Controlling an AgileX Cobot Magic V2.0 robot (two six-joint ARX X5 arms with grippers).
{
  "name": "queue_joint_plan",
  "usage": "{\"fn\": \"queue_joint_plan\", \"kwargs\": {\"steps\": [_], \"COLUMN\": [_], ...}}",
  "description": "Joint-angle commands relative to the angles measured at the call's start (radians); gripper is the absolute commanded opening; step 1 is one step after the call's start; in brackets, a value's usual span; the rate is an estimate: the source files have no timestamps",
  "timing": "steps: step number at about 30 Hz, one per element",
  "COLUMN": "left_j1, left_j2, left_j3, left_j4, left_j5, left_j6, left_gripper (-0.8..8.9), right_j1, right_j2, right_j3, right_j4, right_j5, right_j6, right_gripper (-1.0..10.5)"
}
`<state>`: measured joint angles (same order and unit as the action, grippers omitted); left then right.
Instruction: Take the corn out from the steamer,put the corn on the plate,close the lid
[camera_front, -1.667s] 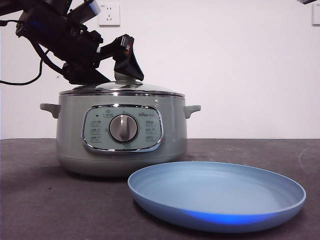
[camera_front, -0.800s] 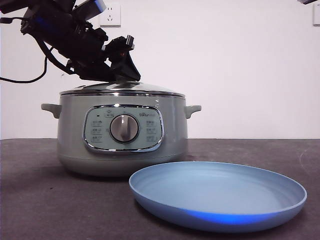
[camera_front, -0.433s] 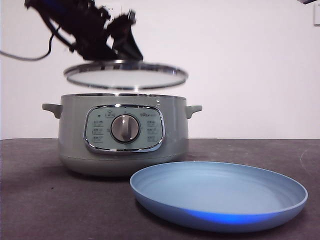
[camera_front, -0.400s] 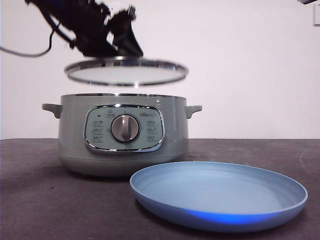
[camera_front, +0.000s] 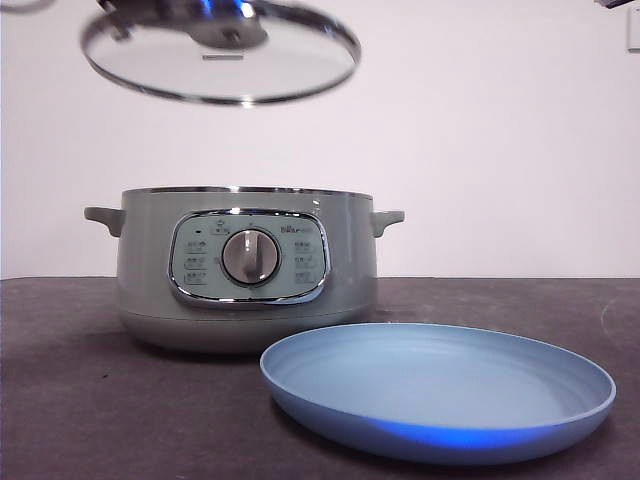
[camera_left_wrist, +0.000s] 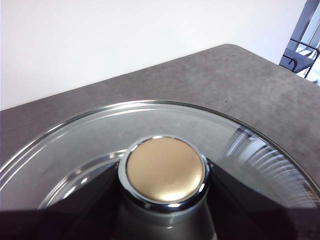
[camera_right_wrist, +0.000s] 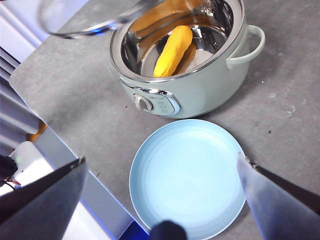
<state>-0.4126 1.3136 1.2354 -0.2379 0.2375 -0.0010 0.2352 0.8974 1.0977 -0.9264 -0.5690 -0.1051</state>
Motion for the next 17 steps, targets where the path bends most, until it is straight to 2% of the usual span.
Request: {"fn": "queue_joint_plan", "kwargs": {"steps": [1,8,17], "left_j1": [0.0,0.0,0.0], "left_j2": [-0.096,-0.293,-0.443], "left_j3": [0.018,0.017,0.014], "left_j4": [-0.024,-0.244,-0.377], "left_j5": [0.001,-0.018,-0.039], "left_j6": [-0.005,0.028,0.043], "left_gripper": [-0.08,-0.08,-0.08], "right_j1": [0.001,0.001,0.001], "right_j2": [0.0,0.003,0.056], "right_j3": [0.003,0.003,0.003], "right_j4": [0.007,0.059,0.198], "right_j5": [0.0,0.0,-0.001], "right_j6": [-0.008,0.01,0.078], "right_gripper": [5.0,5.0,5.0]}}
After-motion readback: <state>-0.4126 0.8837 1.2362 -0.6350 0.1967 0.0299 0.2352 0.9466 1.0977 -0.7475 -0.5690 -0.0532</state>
